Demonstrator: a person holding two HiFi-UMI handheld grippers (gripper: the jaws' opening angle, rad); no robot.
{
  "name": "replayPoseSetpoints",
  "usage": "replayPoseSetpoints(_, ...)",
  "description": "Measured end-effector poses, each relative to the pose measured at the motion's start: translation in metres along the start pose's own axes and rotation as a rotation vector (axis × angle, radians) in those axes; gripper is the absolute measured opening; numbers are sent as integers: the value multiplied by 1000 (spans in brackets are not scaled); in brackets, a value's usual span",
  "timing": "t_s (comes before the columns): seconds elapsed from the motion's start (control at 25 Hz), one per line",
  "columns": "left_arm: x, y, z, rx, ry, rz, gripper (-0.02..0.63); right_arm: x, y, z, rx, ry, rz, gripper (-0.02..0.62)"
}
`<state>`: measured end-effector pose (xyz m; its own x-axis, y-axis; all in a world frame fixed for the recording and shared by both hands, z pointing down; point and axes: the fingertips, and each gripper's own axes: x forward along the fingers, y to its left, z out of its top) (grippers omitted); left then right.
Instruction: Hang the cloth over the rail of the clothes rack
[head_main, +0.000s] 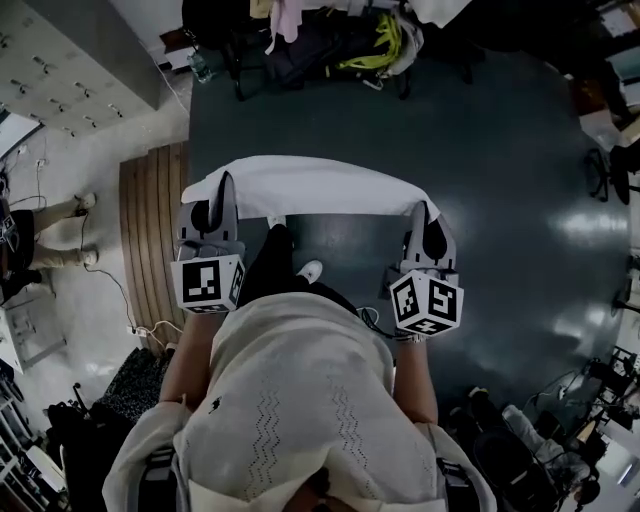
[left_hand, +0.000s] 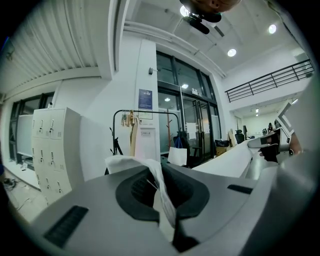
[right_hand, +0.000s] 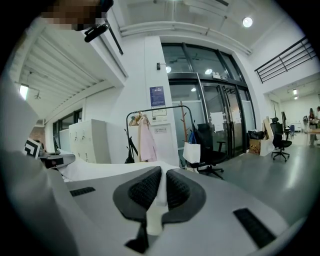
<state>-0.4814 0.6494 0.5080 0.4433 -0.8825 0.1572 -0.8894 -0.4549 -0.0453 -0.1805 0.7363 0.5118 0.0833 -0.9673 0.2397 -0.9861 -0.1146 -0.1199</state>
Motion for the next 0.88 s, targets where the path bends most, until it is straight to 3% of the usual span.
replayPoseSetpoints(0.36, 178, 6, -3, -15, 33, -68, 17, 137, -51, 17, -23, 60, -80, 20)
replayPoseSetpoints(0.64, 336, 30, 49, -9, -35, -126, 17, 269, -77, 88, 22, -18, -143, 20)
replayPoseSetpoints(0.88, 413, 50, 71, 6, -28, -154, 17, 337, -84, 112, 17, -4, -140, 20)
